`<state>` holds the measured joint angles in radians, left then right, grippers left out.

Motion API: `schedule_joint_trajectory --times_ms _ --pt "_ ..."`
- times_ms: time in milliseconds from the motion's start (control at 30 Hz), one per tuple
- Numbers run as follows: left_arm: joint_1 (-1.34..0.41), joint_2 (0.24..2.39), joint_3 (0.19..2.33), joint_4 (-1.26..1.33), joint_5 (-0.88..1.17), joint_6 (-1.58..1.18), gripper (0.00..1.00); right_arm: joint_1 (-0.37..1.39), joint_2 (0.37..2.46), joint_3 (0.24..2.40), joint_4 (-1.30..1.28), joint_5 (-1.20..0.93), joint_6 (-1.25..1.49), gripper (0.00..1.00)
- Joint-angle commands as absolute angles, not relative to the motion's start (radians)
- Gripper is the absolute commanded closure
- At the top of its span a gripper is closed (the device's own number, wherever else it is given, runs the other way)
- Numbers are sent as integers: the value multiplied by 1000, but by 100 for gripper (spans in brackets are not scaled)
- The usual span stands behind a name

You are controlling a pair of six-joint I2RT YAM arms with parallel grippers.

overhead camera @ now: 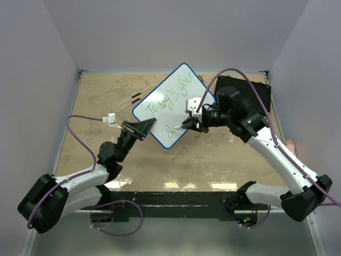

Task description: Write a sentence on the whiteboard

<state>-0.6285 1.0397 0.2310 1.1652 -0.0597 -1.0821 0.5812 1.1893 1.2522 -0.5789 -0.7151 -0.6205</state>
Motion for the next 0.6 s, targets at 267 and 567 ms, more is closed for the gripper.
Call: schedule_joint_trajectory --times_ms 267,567 --pt "-621 1009 241 1374 -71 -1108 100 578 1170 1258 -555 -696 -614 100" --pt "-620 1012 241 1374 -72 -1111 100 580 1169 1259 -558 -658 -629 100"
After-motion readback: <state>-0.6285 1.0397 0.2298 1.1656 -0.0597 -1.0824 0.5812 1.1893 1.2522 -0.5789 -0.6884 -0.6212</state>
